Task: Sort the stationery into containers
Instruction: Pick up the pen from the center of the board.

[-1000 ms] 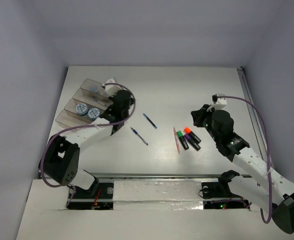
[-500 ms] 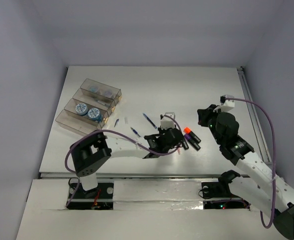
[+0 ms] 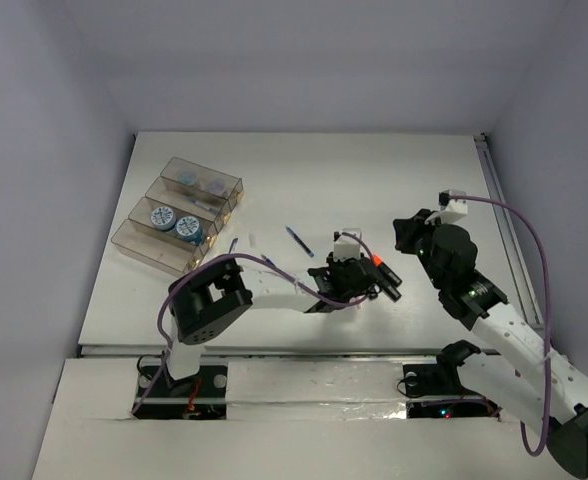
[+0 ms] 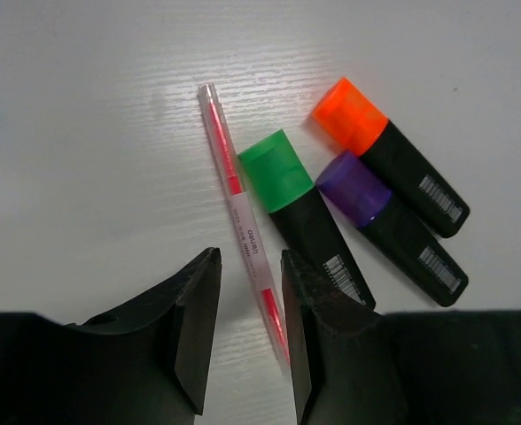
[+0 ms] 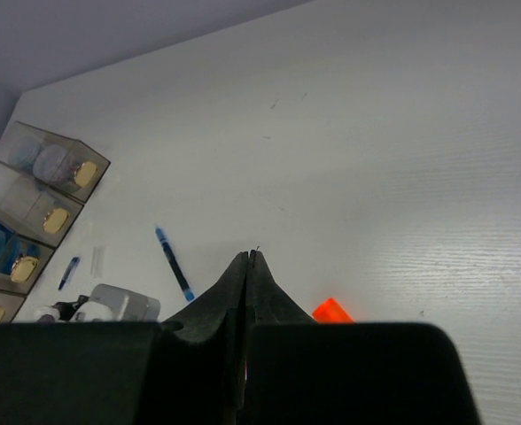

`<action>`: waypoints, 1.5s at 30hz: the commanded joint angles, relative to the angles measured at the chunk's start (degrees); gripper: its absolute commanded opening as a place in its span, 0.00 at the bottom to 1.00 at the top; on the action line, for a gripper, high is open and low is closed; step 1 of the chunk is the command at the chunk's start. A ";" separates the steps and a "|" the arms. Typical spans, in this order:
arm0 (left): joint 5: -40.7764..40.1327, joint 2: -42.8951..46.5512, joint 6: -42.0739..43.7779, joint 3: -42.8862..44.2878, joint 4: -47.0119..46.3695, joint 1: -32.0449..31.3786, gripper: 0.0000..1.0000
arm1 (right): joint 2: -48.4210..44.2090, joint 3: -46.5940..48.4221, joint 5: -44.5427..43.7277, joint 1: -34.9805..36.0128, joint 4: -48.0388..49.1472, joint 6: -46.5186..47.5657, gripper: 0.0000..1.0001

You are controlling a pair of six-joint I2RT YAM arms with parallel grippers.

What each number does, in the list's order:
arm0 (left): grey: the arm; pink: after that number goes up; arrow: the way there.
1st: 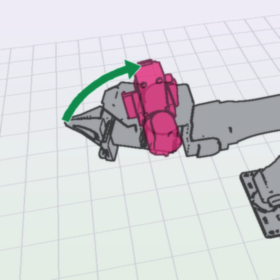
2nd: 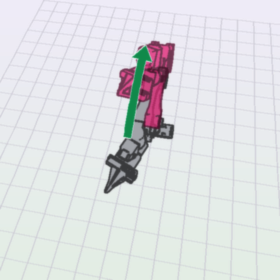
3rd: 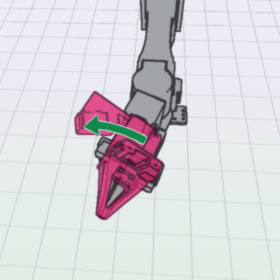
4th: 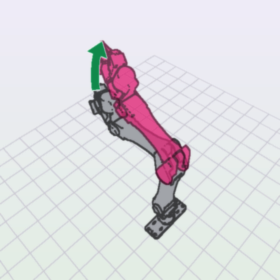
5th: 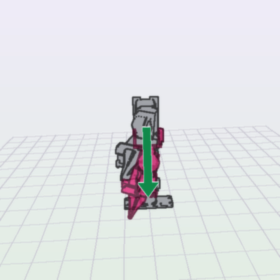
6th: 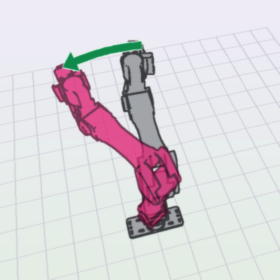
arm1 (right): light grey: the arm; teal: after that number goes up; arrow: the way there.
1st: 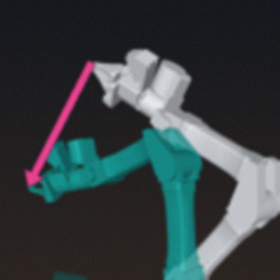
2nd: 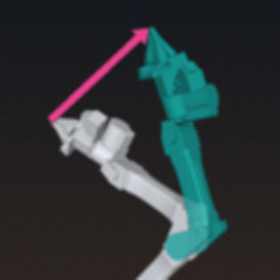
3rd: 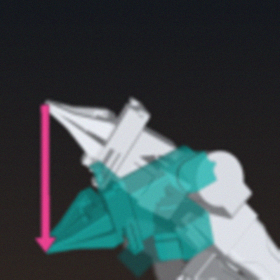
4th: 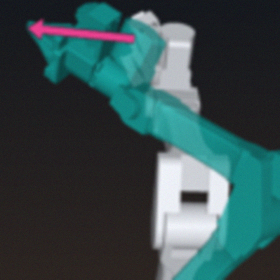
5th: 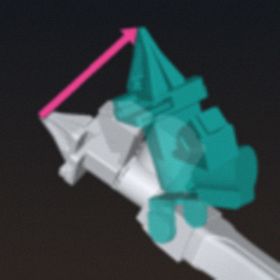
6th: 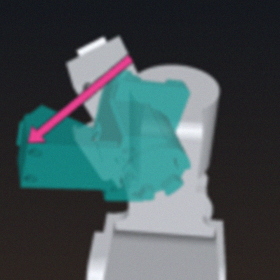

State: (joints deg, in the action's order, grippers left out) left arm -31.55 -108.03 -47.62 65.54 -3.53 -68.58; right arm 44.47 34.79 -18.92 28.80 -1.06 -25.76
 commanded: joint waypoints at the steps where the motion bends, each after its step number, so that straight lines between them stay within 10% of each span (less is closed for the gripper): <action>1: -0.97 -1.57 0.77 2.22 1.95 -0.59 0.31 | 0.36 0.99 1.25 -0.32 1.41 0.01 0.00; 22: -5.27 -6.40 2.88 3.46 5.82 -0.59 0.25 | -0.61 0.72 3.10 -0.32 1.59 0.27 0.00; 29: -10.19 -6.94 4.02 3.46 7.22 -0.59 0.00 | -0.52 0.72 3.27 -0.32 1.59 0.18 0.00; 34: -15.10 -2.46 5.60 2.93 7.31 -0.59 0.00 | -0.35 0.63 3.27 -0.32 1.68 0.18 0.00; 45: -10.39 18.35 10.00 -2.07 -3.93 17.49 0.00 | 0.44 0.37 5.03 -0.32 2.38 0.01 0.00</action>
State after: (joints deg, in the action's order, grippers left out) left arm -43.35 -98.43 -38.85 65.58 -2.00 -58.15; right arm 44.97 34.79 -14.94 28.80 -0.99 -25.76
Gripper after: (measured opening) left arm 0.069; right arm 0.009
